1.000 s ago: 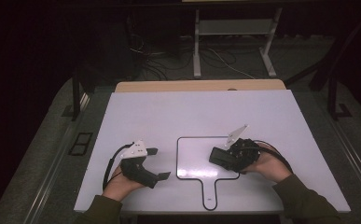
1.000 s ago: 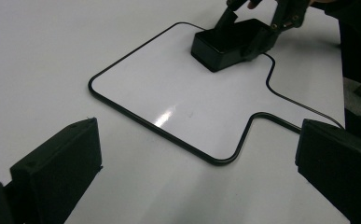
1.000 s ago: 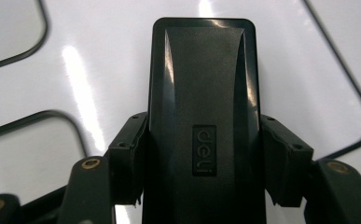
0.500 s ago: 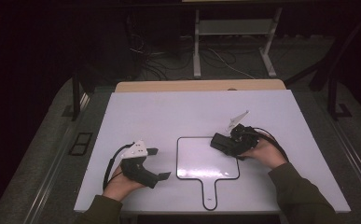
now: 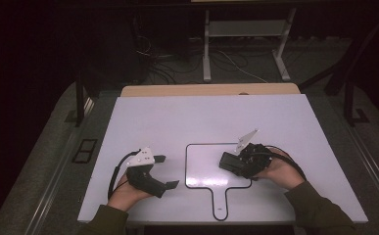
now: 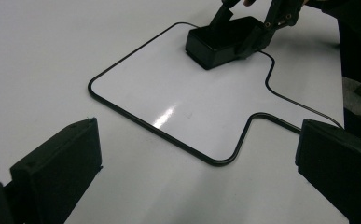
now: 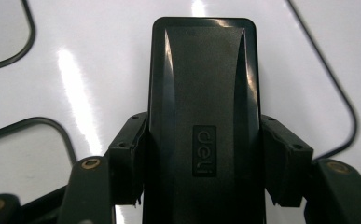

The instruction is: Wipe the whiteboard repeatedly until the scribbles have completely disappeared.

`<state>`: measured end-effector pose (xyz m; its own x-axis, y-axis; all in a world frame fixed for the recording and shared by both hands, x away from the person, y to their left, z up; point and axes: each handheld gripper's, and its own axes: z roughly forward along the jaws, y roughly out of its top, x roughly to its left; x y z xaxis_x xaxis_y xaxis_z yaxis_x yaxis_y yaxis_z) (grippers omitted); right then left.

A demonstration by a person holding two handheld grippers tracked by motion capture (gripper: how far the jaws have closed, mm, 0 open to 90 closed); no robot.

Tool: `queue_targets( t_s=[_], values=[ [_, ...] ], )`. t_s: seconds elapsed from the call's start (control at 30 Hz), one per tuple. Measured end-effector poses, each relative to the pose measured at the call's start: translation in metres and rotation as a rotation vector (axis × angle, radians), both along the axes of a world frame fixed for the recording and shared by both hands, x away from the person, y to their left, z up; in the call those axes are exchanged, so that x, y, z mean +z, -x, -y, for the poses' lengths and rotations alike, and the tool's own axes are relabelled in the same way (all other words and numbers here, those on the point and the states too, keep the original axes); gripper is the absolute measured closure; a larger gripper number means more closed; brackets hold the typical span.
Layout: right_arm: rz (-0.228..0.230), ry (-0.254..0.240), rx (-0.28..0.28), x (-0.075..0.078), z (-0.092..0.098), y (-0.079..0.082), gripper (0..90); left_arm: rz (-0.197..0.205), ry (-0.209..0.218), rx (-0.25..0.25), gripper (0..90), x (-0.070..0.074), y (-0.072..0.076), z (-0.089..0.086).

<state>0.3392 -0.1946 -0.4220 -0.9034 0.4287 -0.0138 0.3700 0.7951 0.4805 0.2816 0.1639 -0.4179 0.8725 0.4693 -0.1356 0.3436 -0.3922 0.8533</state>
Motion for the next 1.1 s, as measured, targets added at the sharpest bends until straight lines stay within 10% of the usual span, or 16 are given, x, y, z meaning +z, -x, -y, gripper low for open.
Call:
queue_targets(
  t_s=[0.47,1.1],
  values=[
    [0.029,-0.074,-0.075,0.028,0.004,-0.022,38.8,-0.003,-0.003,0.001,0.0,-0.001,-0.001,0.0],
    [0.018,-0.092,-0.19,0.031,-0.029,-0.105,38.7,-0.004,0.006,0.0,0.0,-0.002,-0.001,-0.001]
  ],
)
